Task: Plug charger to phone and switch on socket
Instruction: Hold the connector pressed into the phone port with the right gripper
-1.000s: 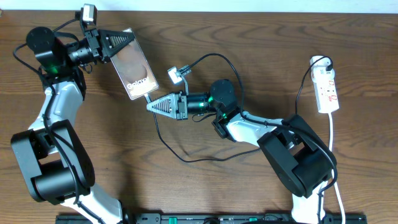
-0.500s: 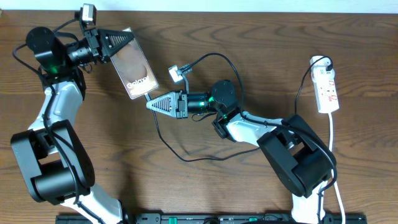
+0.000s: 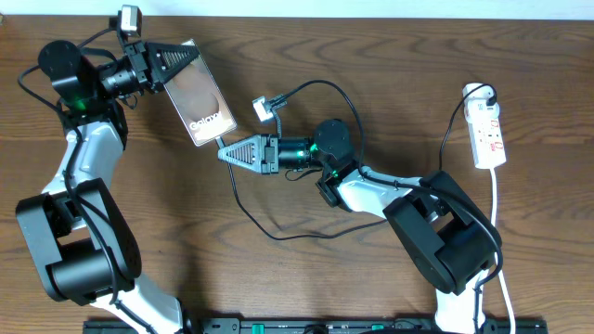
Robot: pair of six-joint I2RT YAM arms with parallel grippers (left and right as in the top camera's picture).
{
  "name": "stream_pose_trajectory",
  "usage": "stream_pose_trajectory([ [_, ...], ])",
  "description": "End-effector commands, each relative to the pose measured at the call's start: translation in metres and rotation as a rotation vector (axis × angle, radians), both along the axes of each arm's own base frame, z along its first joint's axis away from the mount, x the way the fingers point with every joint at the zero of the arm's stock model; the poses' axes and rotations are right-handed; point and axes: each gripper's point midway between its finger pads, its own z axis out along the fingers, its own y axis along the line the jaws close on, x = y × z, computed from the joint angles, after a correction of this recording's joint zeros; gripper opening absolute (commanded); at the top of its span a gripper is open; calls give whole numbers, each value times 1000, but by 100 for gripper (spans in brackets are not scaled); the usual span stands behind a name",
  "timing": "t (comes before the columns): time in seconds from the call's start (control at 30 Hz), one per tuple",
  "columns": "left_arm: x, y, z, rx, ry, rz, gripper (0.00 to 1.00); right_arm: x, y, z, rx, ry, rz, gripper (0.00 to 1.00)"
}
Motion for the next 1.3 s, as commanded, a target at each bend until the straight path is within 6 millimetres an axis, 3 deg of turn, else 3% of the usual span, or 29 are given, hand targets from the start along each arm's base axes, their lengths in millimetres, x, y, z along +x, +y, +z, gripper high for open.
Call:
stream_pose_trajectory([
  [0.0,-13,-8,3,8,-2,-57,7,24,-1,3,19,44,-115,1],
  [1.07,-13,-8,3,9,-6,-56,8,22,-1,13,46,29,-102,1],
  [1.1,-13,-7,3,9,-6,-54,7,20,-1,12,44,27,-93,7],
  [1.13,-13,-5,3,9,-7,-49,7,17,-1,12,40,20,-73,25],
  [1.17,-13,-4,3,10,-7,-46,7,15,-1,11,38,13,-62,37],
  [1.27,-12,4,3,10,-7,-28,7,3,-2,15,49,-56,-7,98],
])
